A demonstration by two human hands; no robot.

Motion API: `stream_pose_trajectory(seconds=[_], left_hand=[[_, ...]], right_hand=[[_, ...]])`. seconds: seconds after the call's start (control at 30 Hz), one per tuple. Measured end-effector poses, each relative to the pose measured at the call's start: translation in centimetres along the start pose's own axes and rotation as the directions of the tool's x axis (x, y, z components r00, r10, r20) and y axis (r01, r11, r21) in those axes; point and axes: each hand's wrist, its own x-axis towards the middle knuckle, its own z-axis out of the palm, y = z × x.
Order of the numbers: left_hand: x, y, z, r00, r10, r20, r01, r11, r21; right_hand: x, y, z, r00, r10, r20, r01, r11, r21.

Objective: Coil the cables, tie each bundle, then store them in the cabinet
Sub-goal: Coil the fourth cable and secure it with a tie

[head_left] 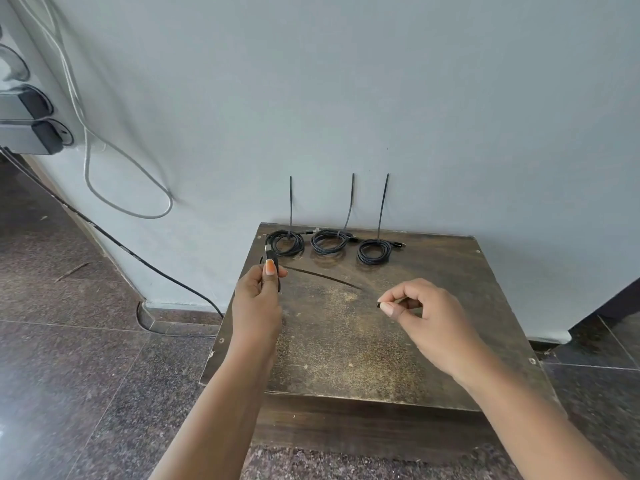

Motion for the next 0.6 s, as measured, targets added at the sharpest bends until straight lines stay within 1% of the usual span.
stream_pose_trajectory(seconds=[0.13,0.2,0.33,0.4,0.6], left_hand=[[-0.2,-0.3,0.4,0.999,0.04,0.025,-0.041,0.997,0.059],[-0.3,-0.5,0.6,0.997,0.059,0.043,-0.063,0.994,0.091],[-0.5,-0.8,0.9,0.993,0.089,0.082,-0.1,0.986,0.134],[-0.6,-0.9,1.1,0.992,0.082,0.099,-0.098,0.981,0.169],[-1.0,-0.8,1.5,0.987,0.101,0.124,-0.126,0.968,0.218]], right_hand=[[-0.2,-0.5,0.6,0.999,-0.014,0.038,0.014,1.0,0.003],[-0.4,-0.8,0.8,0.998,-0.011,0.058,0.008,0.999,0.04],[-0.7,-1.4,1.0,0.993,0.035,0.111,-0.056,0.98,0.192],[-0.9,-1.7,1.0,0.987,0.06,0.147,-0.101,0.951,0.29],[-1.0,-2.0,0.8,0.96,0.106,0.261,-0.222,0.854,0.471]])
